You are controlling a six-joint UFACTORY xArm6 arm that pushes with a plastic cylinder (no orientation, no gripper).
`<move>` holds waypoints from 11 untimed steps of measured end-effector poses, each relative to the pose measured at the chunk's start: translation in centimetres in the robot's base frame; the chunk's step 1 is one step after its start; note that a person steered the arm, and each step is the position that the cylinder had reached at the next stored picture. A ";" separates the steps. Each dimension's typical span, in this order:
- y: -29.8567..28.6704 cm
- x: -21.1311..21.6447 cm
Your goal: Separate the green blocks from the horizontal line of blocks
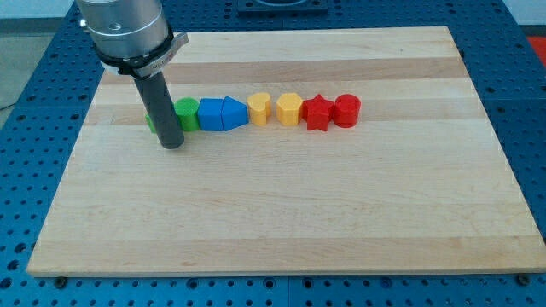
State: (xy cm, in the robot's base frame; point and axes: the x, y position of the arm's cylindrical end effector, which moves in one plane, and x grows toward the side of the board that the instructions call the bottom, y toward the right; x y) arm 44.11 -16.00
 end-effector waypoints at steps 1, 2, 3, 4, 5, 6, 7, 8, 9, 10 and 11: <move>0.0 0.0; 2.1 0.0; 5.8 0.0; 3.5 -0.6; -0.3 -1.2; -1.1 -1.2; 2.0 -0.1; 4.4 -1.2; 3.8 -3.5; -0.3 -4.2; 0.0 -4.2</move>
State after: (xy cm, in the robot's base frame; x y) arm 39.90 -16.00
